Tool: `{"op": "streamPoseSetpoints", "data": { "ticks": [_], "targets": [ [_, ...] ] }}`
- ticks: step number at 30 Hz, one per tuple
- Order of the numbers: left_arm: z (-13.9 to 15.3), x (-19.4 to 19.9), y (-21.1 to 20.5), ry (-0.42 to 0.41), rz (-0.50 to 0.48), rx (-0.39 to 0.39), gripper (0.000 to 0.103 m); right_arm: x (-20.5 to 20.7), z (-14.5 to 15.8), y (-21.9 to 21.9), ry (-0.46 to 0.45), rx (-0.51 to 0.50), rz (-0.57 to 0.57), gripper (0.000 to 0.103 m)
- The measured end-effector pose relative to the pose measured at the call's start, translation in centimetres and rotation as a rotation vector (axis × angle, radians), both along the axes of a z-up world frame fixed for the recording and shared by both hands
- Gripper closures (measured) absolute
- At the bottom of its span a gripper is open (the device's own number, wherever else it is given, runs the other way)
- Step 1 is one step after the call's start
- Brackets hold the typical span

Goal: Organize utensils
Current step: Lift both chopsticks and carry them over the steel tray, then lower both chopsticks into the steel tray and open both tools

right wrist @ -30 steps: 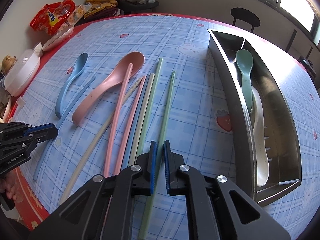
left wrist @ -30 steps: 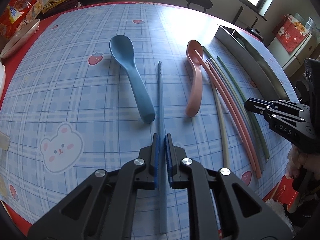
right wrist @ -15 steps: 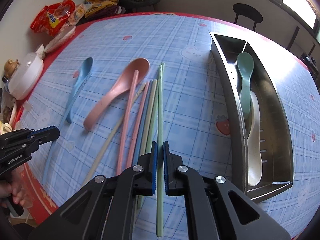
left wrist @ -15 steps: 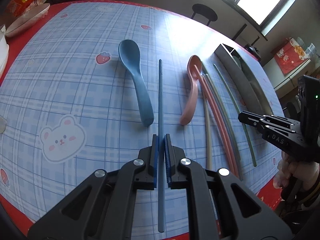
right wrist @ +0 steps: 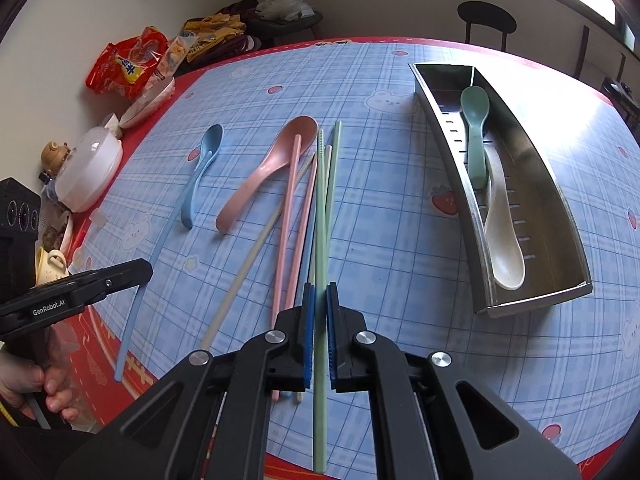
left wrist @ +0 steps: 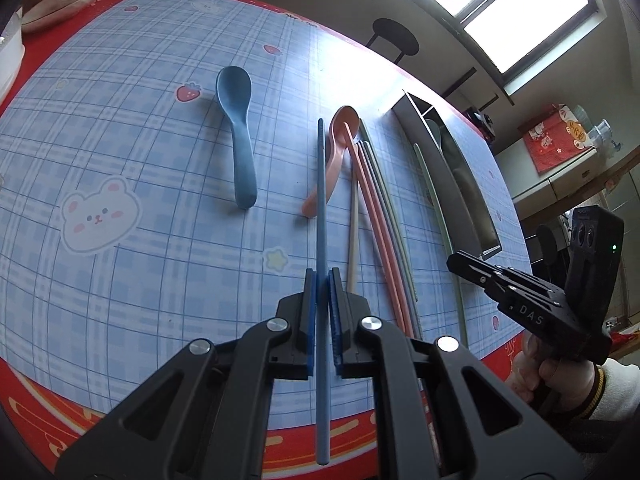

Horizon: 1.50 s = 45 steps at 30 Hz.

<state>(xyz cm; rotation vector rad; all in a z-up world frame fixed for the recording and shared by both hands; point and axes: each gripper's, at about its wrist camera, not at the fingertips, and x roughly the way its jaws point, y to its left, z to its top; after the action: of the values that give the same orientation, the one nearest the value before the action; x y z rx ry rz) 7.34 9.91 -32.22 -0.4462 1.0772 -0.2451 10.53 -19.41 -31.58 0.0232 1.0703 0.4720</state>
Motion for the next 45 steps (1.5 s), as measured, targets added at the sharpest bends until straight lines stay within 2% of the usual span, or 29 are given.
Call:
{"op": "streamPoseSetpoints", "data": {
  "ticks": [4, 13, 19, 22, 27, 33, 40, 45],
  "targets": [
    [0.3, 0.4, -1.0, -0.001, -0.020, 0.012, 0.093, -0.4, 0.3, -1.0, -0.018, 0.025, -0.001, 0.097],
    [2.2, 3.4, -3.4, 0.002, -0.025, 0.044, 0.093, 1.2, 1.6, -6.9, -0.070, 0.099, -0.107, 0.097],
    [3.5, 6.4, -7.1, 0.003, -0.018, 0.037, 0.093, 4.4, 2.2, -11.5, -0.093, 0.132, -0.159, 0.097],
    [4.0, 8.3, -9.4, 0.003, -0.006, 0.009, 0.093, 6.8, 2.4, -13.3, -0.104, 0.147, -0.170, 0.097],
    [4.6, 11.9, -13.6, -0.009, 0.016, -0.041, 0.093, 10.8, 2.8, -14.6, -0.132, 0.151, -0.112, 0.097],
    [3.5, 15.4, -17.3, -0.016, 0.079, -0.109, 0.093, 14.3, 2.0, -14.5, -0.127, 0.115, -0.027, 0.097],
    [1.1, 17.1, -19.6, 0.014, 0.141, -0.154, 0.093, 15.3, 0.2, -14.7, -0.091, 0.107, 0.017, 0.097],
    [-0.2, 17.1, -20.2, 0.033, 0.176, -0.157, 0.093, 15.3, -0.6, -14.9, -0.065, 0.118, 0.032, 0.097]
  ]
}}
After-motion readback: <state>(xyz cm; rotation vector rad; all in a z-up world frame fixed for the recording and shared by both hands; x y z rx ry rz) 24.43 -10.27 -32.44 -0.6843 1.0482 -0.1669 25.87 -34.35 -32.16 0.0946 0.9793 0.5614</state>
